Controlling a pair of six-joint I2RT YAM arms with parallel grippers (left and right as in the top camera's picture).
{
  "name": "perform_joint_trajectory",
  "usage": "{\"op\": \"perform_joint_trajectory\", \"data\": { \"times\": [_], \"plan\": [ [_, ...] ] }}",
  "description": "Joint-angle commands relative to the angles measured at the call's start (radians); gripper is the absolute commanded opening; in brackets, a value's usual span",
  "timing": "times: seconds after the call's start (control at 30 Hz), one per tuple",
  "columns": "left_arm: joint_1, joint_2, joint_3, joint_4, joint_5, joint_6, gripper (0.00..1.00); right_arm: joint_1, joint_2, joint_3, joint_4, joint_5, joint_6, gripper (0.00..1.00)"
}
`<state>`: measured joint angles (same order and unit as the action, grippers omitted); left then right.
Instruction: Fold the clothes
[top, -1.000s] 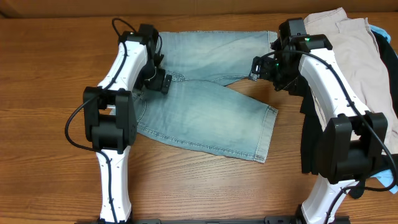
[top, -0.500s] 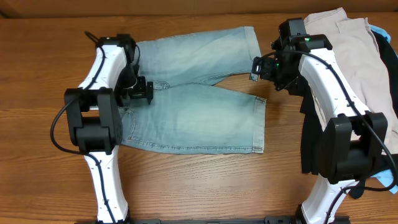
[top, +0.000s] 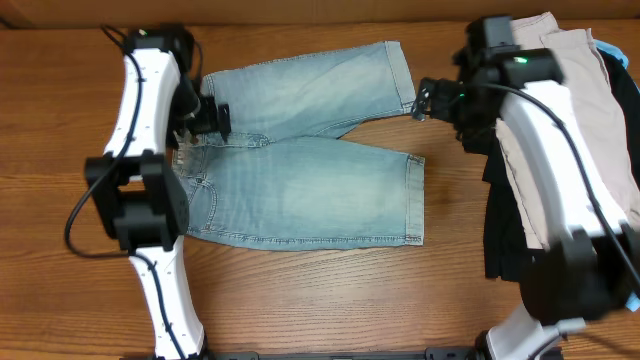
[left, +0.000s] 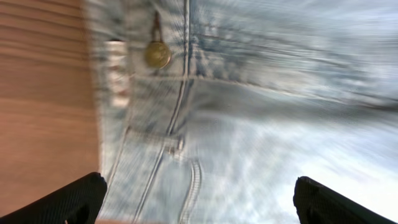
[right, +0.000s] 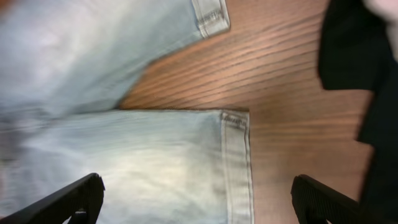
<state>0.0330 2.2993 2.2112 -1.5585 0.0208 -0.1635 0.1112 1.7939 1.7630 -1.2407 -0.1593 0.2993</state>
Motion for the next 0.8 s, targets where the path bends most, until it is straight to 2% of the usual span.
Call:
{"op": "perform_joint_trajectory", "data": {
  "times": [0.0,0.13,0.2,0.33,0.43,0.53,0.67,0.77],
  "plan": [
    [-0.013,-0.211,0.074,-0.027,-0.010,-0.054,1.00,-0.006,-0.172,0.045,-0.034,0.031,0.079,1.00],
    [-0.030,-0.352,0.074,-0.093,-0.034,-0.092,1.00,-0.003,-0.296,0.045,-0.117,0.071,0.148,1.00],
    [-0.047,-0.409,0.069,-0.131,-0.107,-0.141,1.00,0.004,-0.347,0.043,-0.169,0.108,0.179,1.00],
    [-0.097,-0.518,-0.012,-0.131,-0.145,-0.240,1.00,0.021,-0.402,0.024,-0.274,0.183,0.234,1.00],
    [-0.142,-0.598,-0.135,-0.130,-0.189,-0.405,1.00,0.032,-0.408,-0.014,-0.333,0.195,0.238,1.00],
    [-0.186,-0.704,-0.349,-0.101,-0.253,-0.612,0.93,0.043,-0.408,-0.098,-0.343,0.183,0.256,1.00],
    [-0.196,-0.869,-0.663,-0.005,-0.301,-0.877,0.91,0.046,-0.408,-0.228,-0.275,0.169,0.255,1.00],
    [-0.171,-0.990,-0.895,0.114,-0.320,-1.011,0.92,0.046,-0.406,-0.333,-0.175,0.134,0.249,1.00]
  ]
}}
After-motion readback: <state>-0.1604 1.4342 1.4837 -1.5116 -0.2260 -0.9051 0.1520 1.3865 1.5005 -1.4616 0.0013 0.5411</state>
